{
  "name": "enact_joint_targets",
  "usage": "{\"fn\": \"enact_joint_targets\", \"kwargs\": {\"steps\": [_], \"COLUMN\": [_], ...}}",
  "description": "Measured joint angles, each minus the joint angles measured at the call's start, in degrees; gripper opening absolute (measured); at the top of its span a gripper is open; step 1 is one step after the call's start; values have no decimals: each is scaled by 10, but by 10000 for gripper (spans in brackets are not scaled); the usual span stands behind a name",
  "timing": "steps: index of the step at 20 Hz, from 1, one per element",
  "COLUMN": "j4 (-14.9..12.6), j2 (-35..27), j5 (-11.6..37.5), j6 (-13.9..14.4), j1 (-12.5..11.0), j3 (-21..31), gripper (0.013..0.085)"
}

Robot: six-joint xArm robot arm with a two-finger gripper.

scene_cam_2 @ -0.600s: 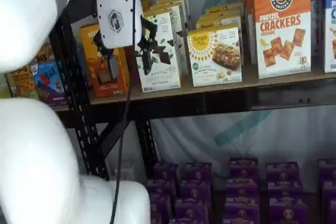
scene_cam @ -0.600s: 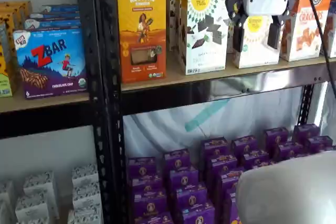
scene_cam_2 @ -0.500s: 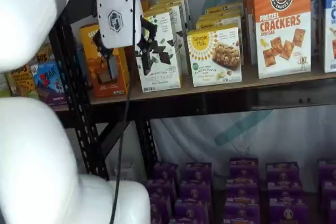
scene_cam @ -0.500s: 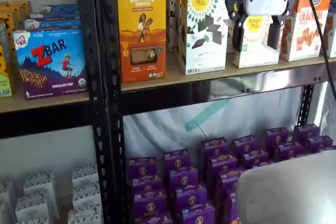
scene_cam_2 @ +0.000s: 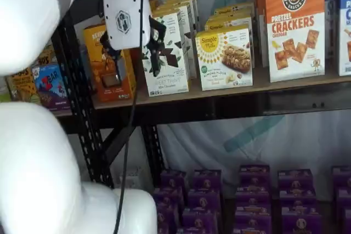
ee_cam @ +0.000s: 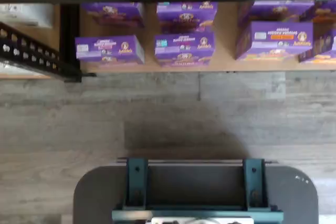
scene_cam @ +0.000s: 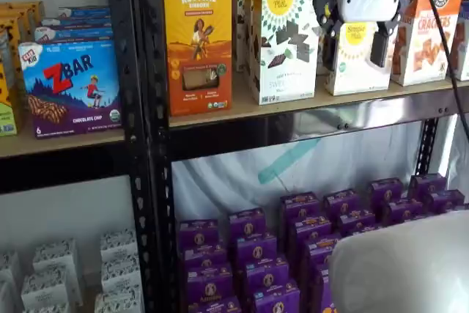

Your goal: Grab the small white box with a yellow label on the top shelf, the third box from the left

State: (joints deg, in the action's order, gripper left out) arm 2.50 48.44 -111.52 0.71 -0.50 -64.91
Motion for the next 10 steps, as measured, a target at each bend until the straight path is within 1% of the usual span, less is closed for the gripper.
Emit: {"fn": "enact_joint_targets", "kwargs": {"steps": [2, 4, 6, 10], "j4": [-7, -11, -12, -14], "j2": [-7, -18, -31, -70], "j5": [20, 41, 61, 98], "j6": [-8, -23, -41, -87], "j1": [-6, -20, -38, -84], "j3": [2, 1, -2, -14], "gripper": [850, 850, 850, 850]}}
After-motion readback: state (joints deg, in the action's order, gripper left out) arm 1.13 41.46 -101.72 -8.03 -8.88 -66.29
